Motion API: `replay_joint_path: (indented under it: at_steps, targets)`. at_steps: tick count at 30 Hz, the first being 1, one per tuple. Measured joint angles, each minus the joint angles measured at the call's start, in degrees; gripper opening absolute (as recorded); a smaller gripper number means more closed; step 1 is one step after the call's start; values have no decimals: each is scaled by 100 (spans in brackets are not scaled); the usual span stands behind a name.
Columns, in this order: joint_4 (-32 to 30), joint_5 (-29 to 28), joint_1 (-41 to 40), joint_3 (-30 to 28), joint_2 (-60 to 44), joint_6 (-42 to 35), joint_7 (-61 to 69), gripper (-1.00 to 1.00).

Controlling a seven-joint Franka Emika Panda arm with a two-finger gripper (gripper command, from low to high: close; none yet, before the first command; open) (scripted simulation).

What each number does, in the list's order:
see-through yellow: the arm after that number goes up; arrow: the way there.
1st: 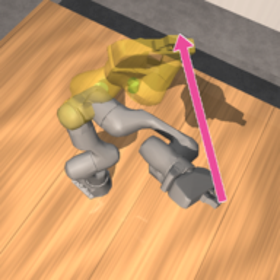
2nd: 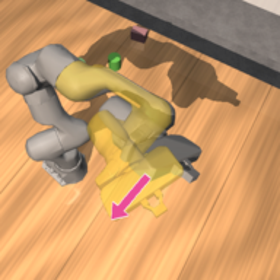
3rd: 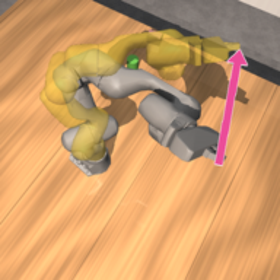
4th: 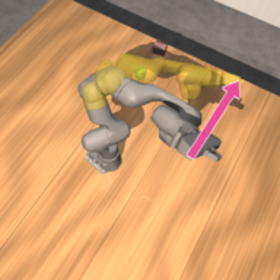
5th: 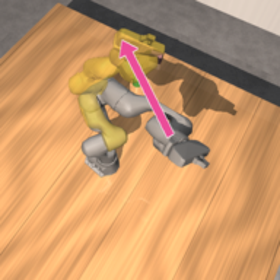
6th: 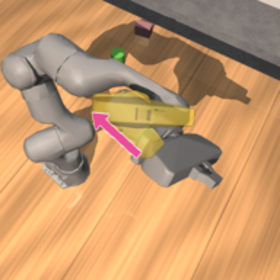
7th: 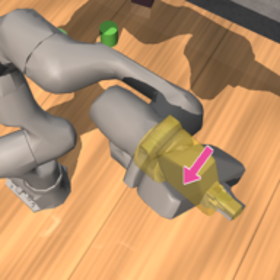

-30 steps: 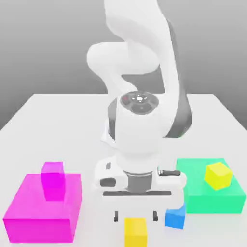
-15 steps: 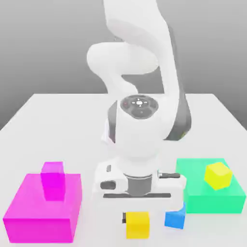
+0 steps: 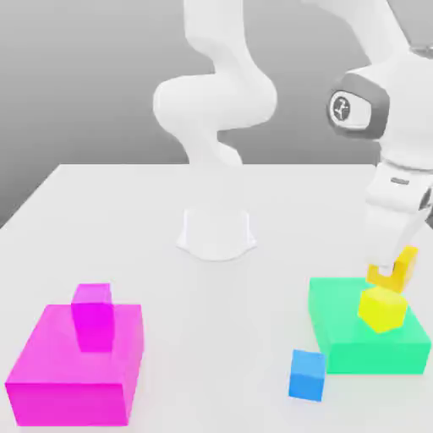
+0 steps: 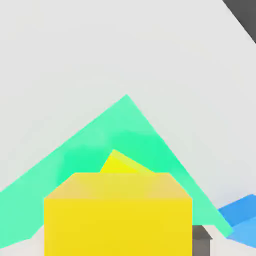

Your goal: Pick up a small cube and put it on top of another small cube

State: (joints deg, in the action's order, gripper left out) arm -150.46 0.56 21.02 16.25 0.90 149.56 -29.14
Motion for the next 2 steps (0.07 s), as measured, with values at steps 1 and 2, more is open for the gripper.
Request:
replay_joint_path:
  at_steps: [1,2]
  targets:
    - [0,0,21,0,0,0,0,100]
    - [0,0,46,0,0,0,0,100]
